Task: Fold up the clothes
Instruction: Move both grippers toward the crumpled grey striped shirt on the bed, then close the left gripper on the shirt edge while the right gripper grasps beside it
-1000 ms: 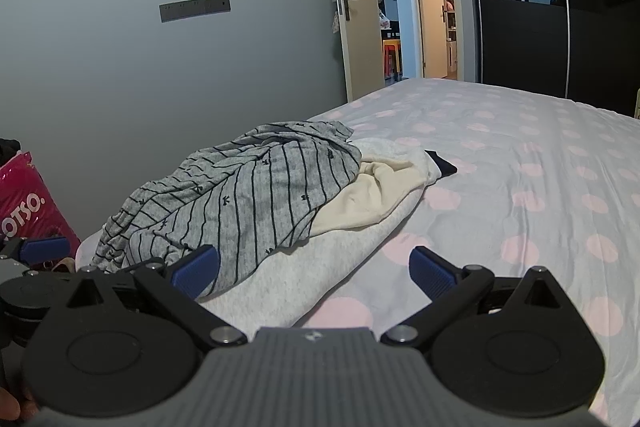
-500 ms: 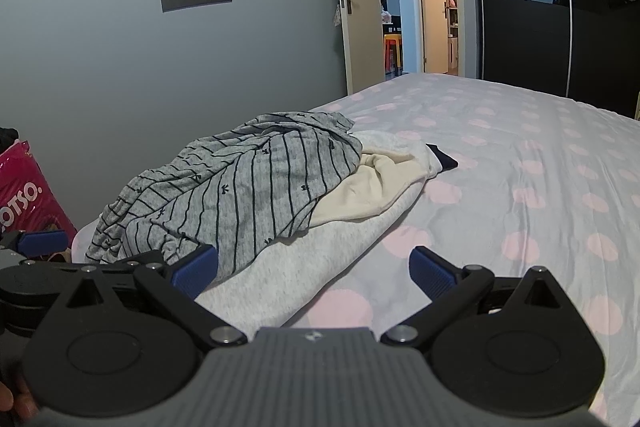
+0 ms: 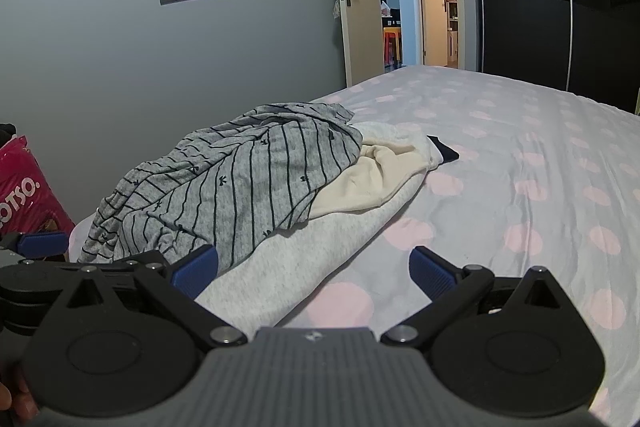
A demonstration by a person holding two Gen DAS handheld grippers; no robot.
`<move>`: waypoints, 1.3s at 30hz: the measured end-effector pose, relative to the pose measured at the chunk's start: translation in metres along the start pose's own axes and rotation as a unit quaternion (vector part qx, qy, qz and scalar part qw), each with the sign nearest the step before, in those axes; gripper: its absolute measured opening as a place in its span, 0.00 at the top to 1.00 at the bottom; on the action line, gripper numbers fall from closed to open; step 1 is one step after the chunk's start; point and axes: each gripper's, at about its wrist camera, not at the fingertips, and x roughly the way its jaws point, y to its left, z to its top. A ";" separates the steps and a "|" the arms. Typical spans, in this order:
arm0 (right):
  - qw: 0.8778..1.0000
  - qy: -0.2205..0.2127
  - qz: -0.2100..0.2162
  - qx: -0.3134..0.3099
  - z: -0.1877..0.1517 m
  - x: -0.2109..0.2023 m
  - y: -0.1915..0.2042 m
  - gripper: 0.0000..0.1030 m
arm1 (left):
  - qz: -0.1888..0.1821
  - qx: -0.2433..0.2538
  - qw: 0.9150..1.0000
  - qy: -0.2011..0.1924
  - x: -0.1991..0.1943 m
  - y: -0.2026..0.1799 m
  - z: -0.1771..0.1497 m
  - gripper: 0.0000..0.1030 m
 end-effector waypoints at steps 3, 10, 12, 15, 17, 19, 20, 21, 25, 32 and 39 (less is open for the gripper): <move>1.000 0.002 0.001 -0.001 -0.001 0.002 0.001 0.01 | -0.002 0.003 1.000 0.002 0.002 0.001 -0.001 0.03; 1.000 0.008 -0.005 -0.009 -0.004 0.008 0.005 0.01 | -0.016 0.031 0.999 0.017 0.015 0.005 -0.010 0.03; 1.000 0.011 -0.005 -0.009 -0.005 0.010 0.006 0.01 | -0.025 0.047 0.998 0.019 0.019 0.009 -0.009 0.03; 1.000 0.020 -0.002 -0.008 -0.006 0.016 0.010 0.01 | -0.028 0.059 0.998 0.015 0.025 0.019 -0.004 0.03; 0.999 0.031 0.005 -0.006 -0.005 0.023 0.013 0.01 | -0.032 0.050 0.998 0.018 0.033 0.029 0.000 0.03; 0.999 0.040 0.014 -0.005 -0.003 0.032 0.017 0.08 | -0.046 0.045 0.997 0.029 0.045 0.039 0.004 0.04; 0.999 0.045 0.019 -0.007 -0.002 0.037 0.021 0.19 | -0.057 0.046 0.997 0.033 0.051 0.042 0.004 0.05; 0.998 0.052 0.021 -0.010 -0.001 0.043 0.025 0.22 | -0.066 0.047 0.996 0.036 0.056 0.045 0.004 0.06; 0.997 0.071 0.039 -0.019 0.004 0.068 0.040 0.26 | -0.076 0.044 0.996 0.031 0.075 0.053 0.001 0.10; 0.993 0.103 0.059 -0.029 0.011 0.121 0.064 0.26 | -0.065 0.042 0.995 0.060 0.105 0.064 -0.003 0.40; 0.988 0.137 0.073 -0.008 0.011 0.177 0.076 0.39 | -0.075 0.024 0.994 0.071 0.124 0.071 0.000 0.58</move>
